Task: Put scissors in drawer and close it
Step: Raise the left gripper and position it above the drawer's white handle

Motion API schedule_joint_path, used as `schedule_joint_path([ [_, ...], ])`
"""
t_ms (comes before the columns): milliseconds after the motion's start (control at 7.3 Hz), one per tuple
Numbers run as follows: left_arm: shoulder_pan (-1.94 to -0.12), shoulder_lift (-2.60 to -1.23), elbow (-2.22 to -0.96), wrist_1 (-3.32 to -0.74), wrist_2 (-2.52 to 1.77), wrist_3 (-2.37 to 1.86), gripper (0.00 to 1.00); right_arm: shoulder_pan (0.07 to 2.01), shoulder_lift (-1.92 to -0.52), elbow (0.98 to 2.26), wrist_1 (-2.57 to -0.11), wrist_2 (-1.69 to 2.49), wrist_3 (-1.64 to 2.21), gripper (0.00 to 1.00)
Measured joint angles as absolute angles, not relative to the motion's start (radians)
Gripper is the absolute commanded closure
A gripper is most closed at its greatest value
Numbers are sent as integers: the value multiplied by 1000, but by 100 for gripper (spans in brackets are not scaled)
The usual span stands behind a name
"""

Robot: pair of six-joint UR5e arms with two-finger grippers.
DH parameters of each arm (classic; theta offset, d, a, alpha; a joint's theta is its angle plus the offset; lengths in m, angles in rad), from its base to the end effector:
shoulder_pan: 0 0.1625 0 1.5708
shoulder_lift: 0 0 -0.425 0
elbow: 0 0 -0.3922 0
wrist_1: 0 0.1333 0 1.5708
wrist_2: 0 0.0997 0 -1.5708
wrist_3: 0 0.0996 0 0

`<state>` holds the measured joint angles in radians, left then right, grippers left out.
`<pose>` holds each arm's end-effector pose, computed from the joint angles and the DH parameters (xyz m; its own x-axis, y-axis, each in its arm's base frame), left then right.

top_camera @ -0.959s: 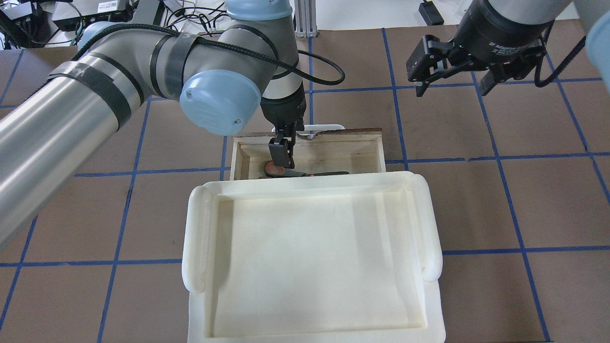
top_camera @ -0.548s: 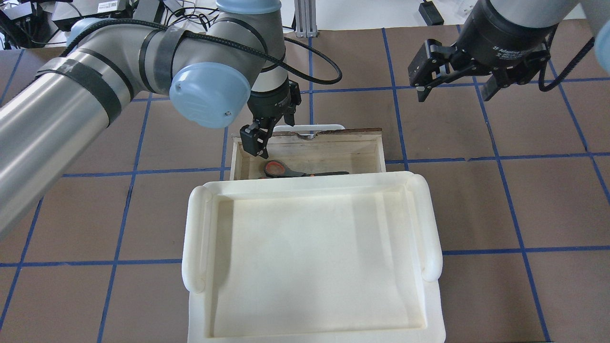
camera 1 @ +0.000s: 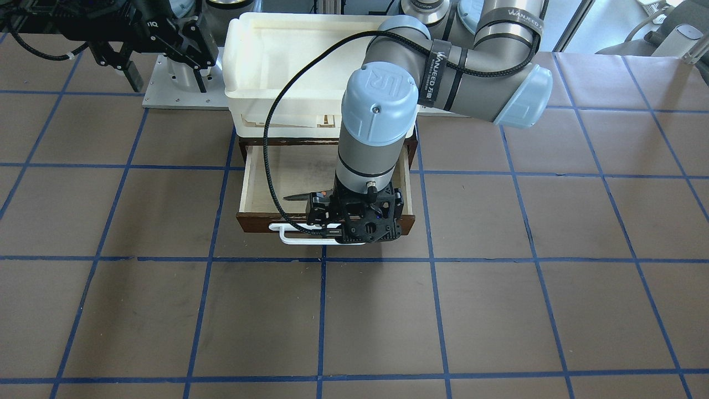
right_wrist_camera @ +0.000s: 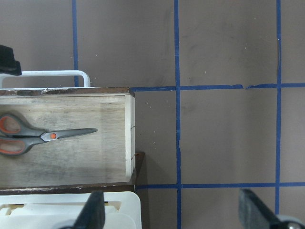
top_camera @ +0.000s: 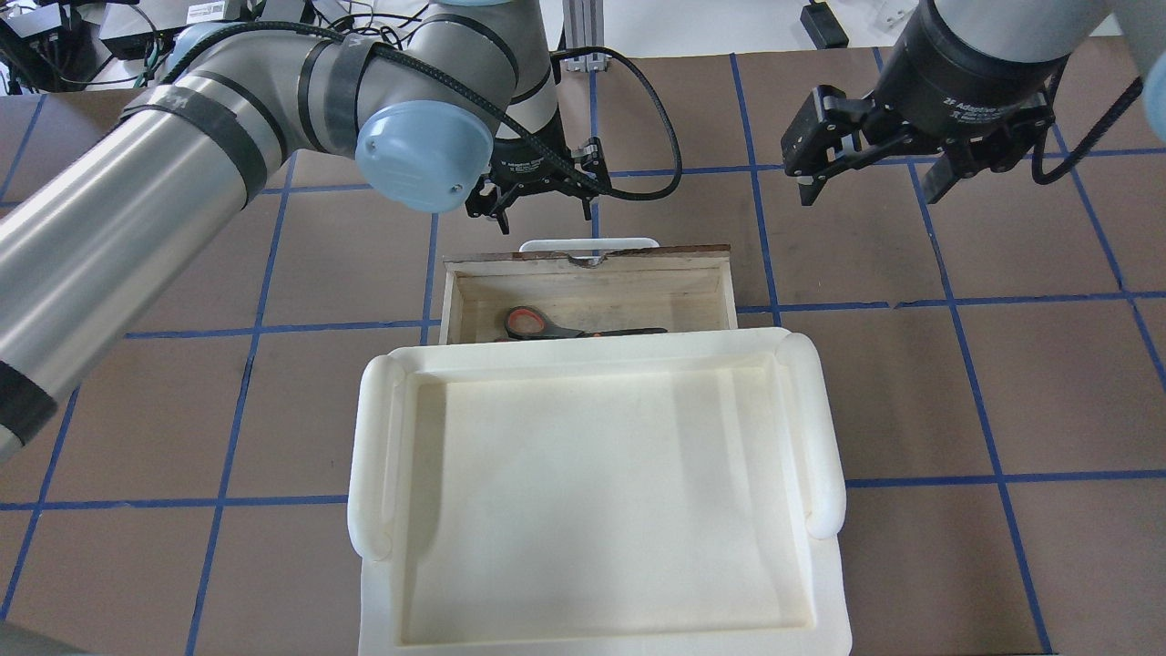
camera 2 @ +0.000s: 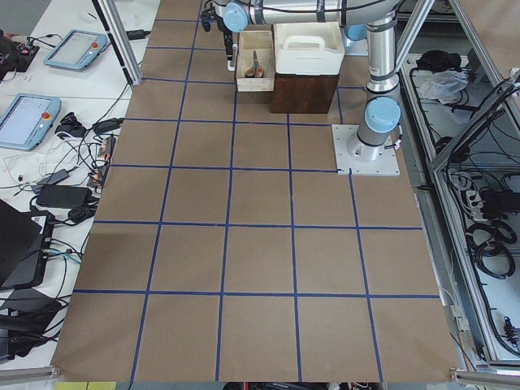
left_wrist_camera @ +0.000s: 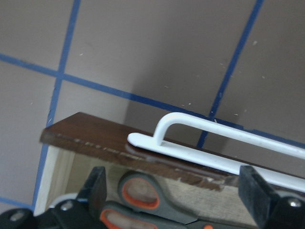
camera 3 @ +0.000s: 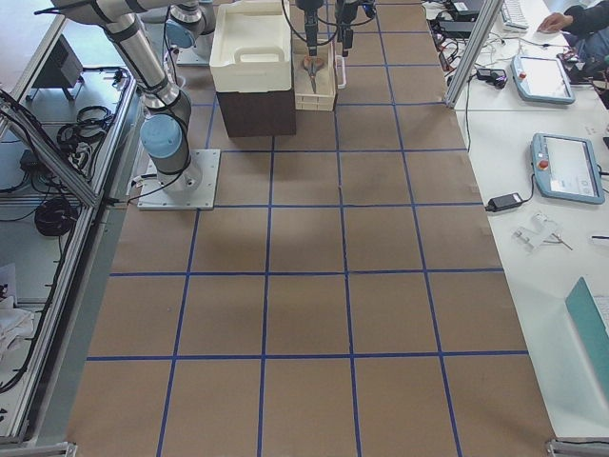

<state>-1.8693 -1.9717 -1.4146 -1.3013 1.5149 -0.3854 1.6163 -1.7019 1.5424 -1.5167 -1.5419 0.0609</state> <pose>-0.3234 -0.5790 0.3618 -0.9944 -0.0859 0.0611 -0.0862 0.9963 -0.0020 0.1561 -0.4346 0.5576 -0.9993 0.0120 -0.0351 0.0156 0.9945 -0.1033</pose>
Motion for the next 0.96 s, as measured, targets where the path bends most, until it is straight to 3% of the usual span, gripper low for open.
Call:
schedule_joint_path([
  [959, -1869, -2104, -1330, -1369, 1449, -327, 0, 1619, -1701, 1544, -1523, -1542, 61, 0],
])
